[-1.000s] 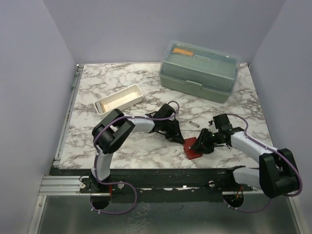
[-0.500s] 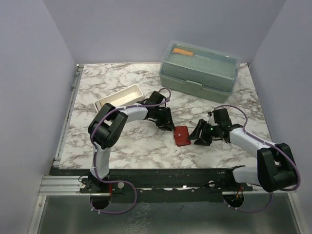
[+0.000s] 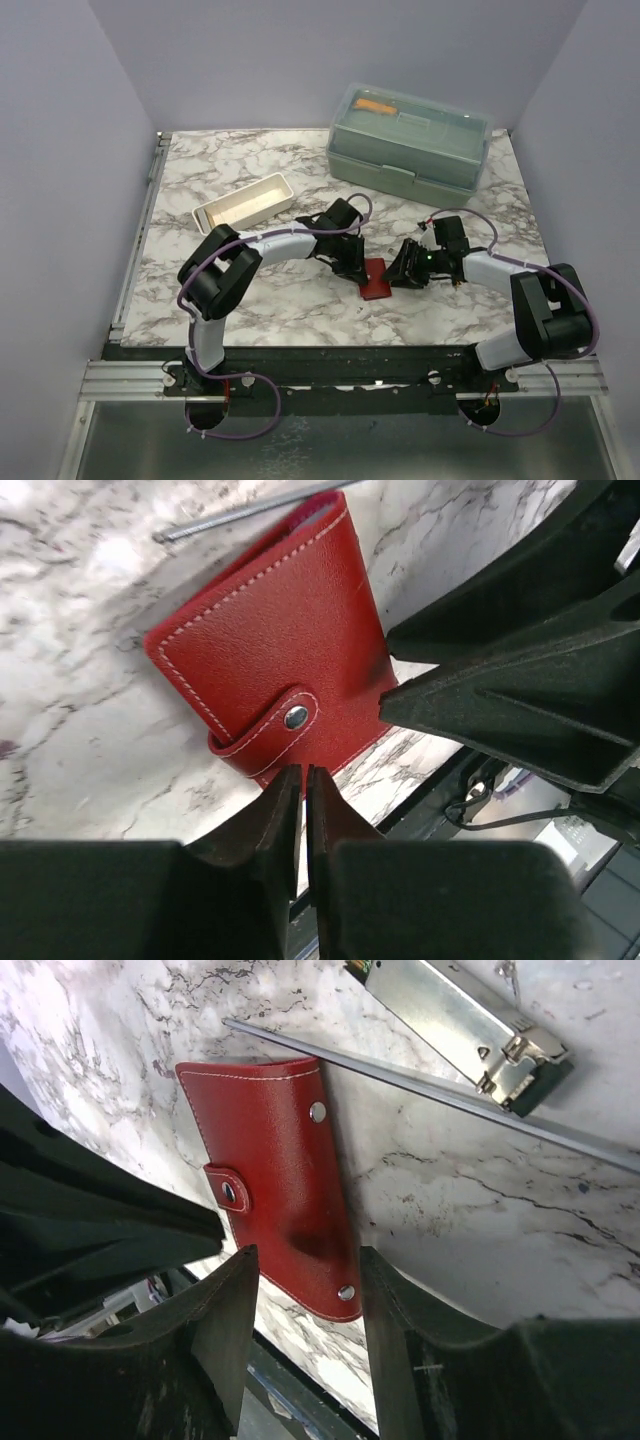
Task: Put the credit cards into the card holder
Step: Move the card holder to the center of the board, then open the card holder at the center of the board.
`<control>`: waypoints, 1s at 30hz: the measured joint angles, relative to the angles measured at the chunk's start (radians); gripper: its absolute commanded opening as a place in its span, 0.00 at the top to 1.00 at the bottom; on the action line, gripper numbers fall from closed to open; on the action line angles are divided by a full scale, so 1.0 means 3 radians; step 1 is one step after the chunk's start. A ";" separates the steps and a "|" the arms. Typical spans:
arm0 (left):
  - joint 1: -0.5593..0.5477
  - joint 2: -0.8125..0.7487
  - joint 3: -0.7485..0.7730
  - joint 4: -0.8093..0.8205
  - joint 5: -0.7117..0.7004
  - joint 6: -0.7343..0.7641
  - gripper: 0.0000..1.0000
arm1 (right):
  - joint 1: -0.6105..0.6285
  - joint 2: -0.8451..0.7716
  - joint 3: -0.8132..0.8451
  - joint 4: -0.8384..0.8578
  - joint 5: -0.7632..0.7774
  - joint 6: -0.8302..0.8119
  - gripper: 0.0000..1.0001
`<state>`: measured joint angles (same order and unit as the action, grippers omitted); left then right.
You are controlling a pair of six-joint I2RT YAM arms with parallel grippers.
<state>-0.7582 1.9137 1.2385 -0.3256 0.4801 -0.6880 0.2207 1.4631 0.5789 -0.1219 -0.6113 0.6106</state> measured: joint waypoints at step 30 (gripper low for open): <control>-0.0089 -0.0233 -0.0201 0.0160 -0.0600 -0.0338 0.45 | 0.0178 -0.0312 -0.0342 0.0866 -0.0144 0.0132 1.00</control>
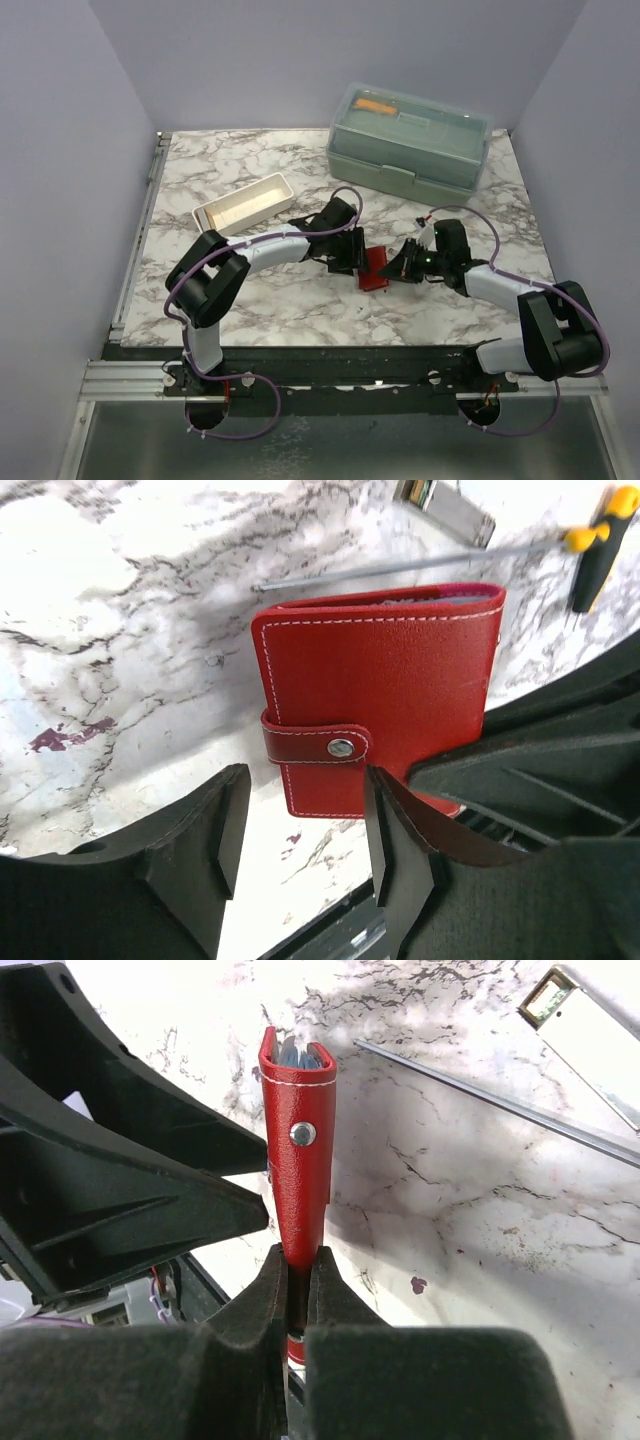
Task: Put the credit cards into the card holder
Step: Open the card holder at the center of the board.
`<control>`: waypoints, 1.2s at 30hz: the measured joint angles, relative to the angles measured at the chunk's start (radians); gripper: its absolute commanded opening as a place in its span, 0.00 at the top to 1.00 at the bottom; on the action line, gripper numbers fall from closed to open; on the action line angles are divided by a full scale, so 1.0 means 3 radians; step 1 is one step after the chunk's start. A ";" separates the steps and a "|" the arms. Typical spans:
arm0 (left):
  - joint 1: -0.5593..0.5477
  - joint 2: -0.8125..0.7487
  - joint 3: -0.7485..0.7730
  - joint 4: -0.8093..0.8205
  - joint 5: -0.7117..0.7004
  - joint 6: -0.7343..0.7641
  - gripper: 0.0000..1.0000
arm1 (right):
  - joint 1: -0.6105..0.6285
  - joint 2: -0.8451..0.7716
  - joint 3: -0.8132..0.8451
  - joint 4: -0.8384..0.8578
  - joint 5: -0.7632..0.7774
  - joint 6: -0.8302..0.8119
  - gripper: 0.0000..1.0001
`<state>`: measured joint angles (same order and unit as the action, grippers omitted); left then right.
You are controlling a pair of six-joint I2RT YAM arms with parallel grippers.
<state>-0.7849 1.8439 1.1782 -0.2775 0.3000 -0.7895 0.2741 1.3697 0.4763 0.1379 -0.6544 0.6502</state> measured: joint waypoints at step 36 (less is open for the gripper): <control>-0.0296 0.0281 0.0411 -0.0210 -0.0675 -0.0004 0.81 | 0.0097 -0.0160 0.0005 -0.0406 0.0384 0.0015 1.00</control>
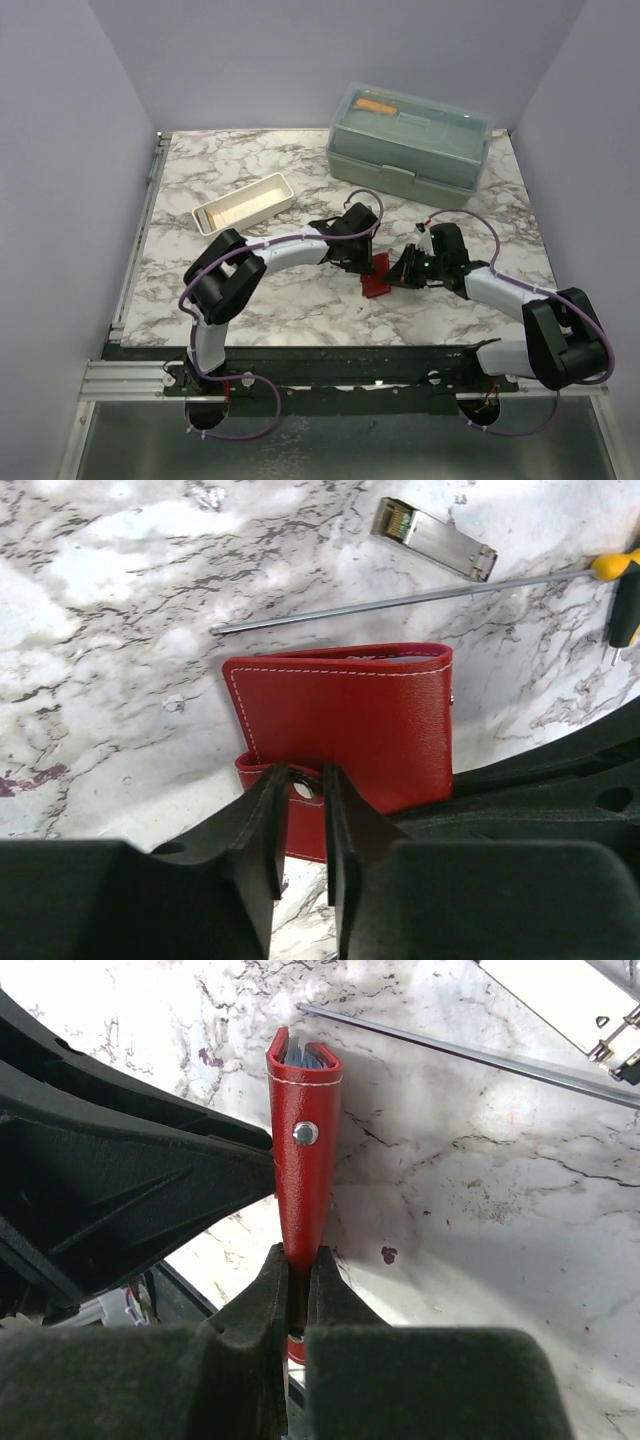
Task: Put the credit cards into the card holder
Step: Open the card holder at the center of the board.
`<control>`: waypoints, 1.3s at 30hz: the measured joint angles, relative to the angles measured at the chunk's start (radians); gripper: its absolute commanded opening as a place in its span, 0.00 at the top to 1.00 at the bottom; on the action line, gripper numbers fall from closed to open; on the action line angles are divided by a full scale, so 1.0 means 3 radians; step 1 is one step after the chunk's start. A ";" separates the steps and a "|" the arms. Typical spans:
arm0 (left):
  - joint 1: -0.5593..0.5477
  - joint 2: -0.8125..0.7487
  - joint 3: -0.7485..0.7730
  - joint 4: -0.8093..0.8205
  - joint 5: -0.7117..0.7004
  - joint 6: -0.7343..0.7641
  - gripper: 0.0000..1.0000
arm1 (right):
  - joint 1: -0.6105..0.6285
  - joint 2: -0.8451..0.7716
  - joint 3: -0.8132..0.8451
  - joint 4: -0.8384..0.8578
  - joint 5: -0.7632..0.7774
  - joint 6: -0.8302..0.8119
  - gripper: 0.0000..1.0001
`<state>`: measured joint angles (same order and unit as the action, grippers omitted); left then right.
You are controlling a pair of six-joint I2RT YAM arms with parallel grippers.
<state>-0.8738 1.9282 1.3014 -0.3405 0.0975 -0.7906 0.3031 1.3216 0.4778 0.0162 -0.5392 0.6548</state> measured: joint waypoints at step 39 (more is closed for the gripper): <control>0.0111 -0.0937 -0.0724 -0.0192 0.0261 0.0306 1.00 | 0.0725 0.0053 0.0994 -0.1578 0.1011 0.0000 0.19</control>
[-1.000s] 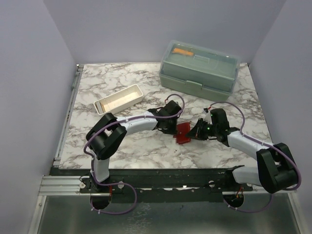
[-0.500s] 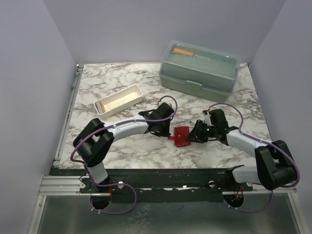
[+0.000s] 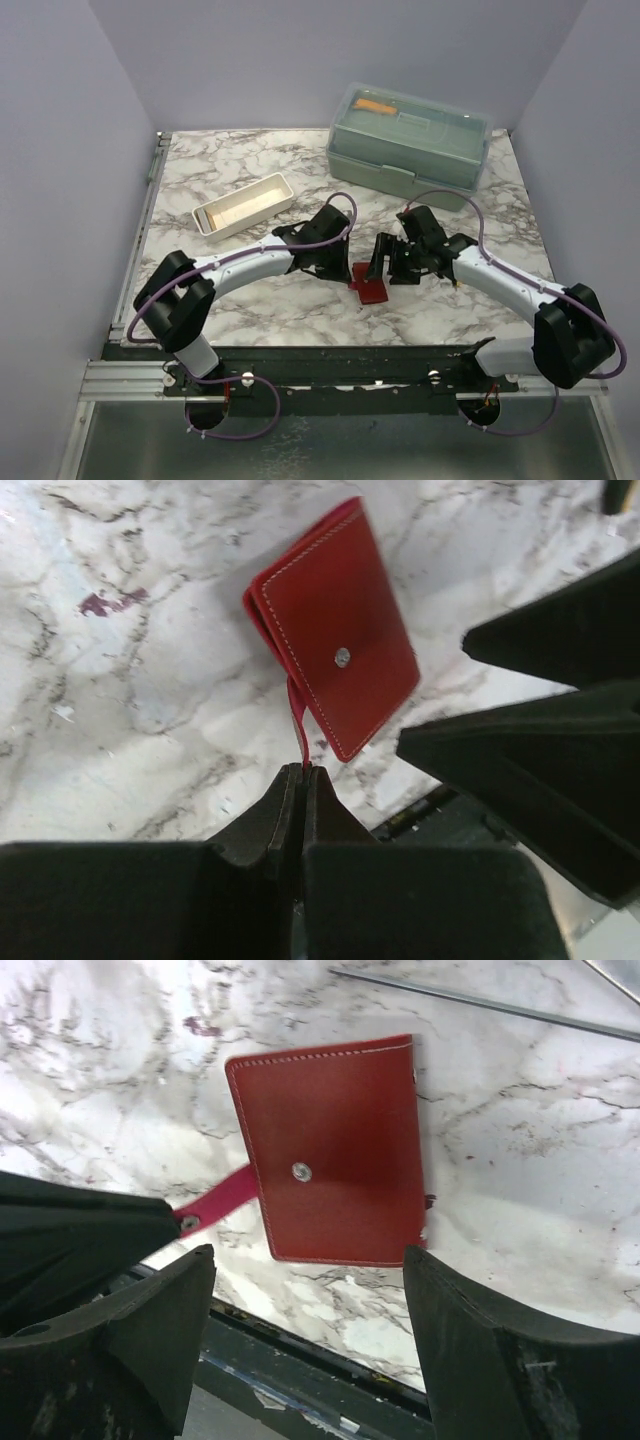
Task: Put the credit cards into the card holder
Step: Open the card holder at the center of the board.
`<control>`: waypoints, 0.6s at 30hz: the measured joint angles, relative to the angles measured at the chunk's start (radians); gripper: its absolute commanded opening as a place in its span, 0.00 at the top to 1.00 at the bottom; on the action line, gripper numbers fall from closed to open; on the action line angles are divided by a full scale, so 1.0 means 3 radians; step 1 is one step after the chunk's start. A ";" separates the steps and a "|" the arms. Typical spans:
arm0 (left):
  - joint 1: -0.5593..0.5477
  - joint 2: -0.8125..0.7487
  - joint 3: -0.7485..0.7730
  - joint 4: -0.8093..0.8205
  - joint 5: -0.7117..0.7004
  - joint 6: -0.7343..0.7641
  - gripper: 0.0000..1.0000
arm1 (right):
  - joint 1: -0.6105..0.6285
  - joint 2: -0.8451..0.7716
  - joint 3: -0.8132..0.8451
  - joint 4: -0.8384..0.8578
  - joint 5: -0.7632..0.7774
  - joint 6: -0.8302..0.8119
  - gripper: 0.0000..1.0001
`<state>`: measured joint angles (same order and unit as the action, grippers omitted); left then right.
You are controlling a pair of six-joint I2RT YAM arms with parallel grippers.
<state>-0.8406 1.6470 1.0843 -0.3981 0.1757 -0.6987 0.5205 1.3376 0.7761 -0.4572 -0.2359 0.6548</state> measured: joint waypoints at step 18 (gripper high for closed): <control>0.0018 -0.0020 0.0440 -0.0161 0.0315 0.0192 1.00 | 0.0045 -0.0140 -0.0308 0.0276 -0.0153 0.0149 0.23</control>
<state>-0.8352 1.6409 1.2163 -0.4465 0.2703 -0.6411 0.5339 1.2957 0.6838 -0.3744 -0.2817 0.6994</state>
